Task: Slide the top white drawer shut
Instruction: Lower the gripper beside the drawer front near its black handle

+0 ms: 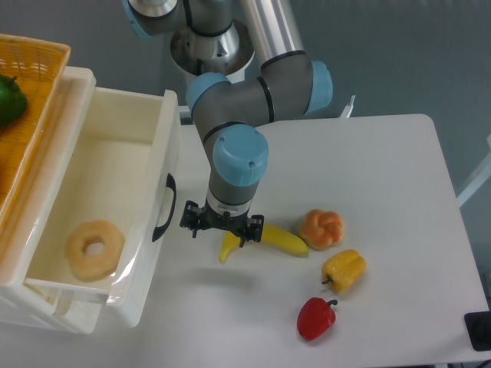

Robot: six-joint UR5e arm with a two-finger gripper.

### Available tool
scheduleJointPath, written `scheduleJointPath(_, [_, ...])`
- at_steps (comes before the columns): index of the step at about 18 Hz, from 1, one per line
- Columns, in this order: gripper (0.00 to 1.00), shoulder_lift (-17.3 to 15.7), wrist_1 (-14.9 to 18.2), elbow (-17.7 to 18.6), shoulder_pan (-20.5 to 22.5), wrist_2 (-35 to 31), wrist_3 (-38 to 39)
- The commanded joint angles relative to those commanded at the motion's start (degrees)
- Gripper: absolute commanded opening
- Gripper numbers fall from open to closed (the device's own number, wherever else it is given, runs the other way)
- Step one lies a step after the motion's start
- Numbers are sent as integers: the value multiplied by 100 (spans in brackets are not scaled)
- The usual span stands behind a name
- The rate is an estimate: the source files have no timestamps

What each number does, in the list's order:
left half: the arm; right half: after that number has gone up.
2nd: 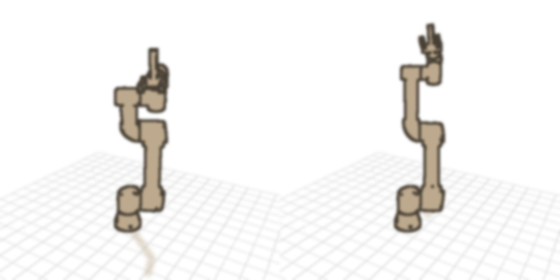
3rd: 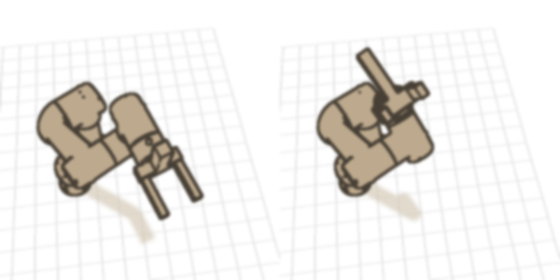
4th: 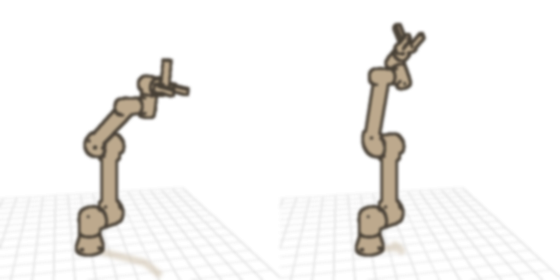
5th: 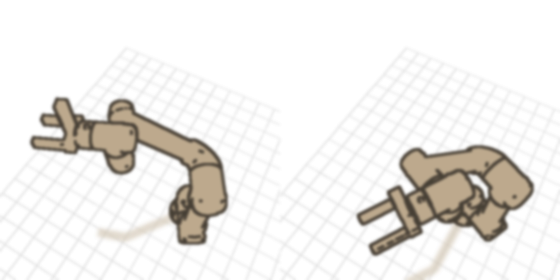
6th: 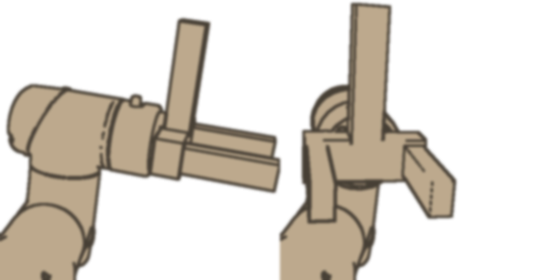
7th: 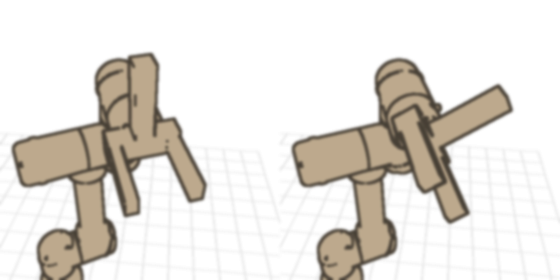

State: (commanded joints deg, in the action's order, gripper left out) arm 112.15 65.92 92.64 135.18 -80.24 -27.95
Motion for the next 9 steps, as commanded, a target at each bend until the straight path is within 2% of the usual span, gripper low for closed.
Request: scheduleJointPath(9, [100,-35,0,0,-9,123,-9])
